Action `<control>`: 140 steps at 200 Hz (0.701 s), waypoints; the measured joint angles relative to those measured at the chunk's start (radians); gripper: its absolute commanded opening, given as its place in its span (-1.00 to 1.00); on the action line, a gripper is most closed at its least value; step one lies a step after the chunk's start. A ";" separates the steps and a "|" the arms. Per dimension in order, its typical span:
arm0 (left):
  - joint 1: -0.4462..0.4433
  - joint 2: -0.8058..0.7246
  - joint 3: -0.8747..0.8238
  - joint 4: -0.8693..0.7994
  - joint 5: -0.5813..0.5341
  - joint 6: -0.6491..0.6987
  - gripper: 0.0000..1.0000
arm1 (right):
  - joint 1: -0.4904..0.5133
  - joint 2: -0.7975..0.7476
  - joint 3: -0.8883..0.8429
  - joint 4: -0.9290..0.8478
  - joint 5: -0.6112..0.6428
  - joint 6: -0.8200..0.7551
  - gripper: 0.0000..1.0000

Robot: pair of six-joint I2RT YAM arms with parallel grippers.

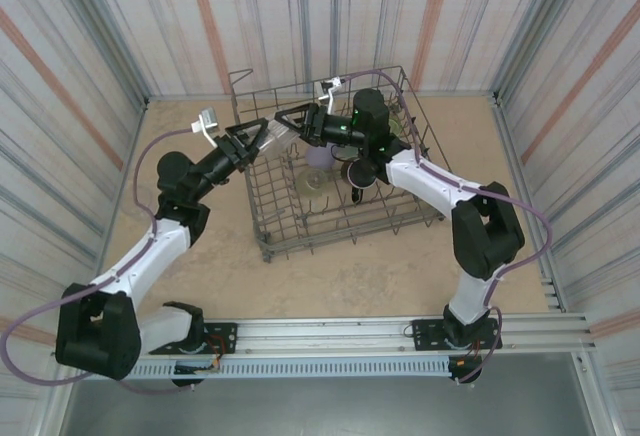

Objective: Load the cups into the dish rack

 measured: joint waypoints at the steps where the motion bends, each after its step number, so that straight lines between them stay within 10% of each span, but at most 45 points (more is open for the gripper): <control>1: 0.000 -0.005 0.000 -0.006 0.000 0.006 0.53 | 0.000 -0.002 0.000 -0.005 0.000 -0.005 -0.23; 44: 0.000 -0.140 0.025 -0.277 -0.021 0.125 0.90 | -0.002 -0.063 0.038 -0.240 0.039 -0.199 -0.24; 140: 0.124 -0.262 0.154 -0.746 -0.056 0.312 0.97 | 0.079 -0.080 0.113 -0.763 0.274 -0.713 -0.25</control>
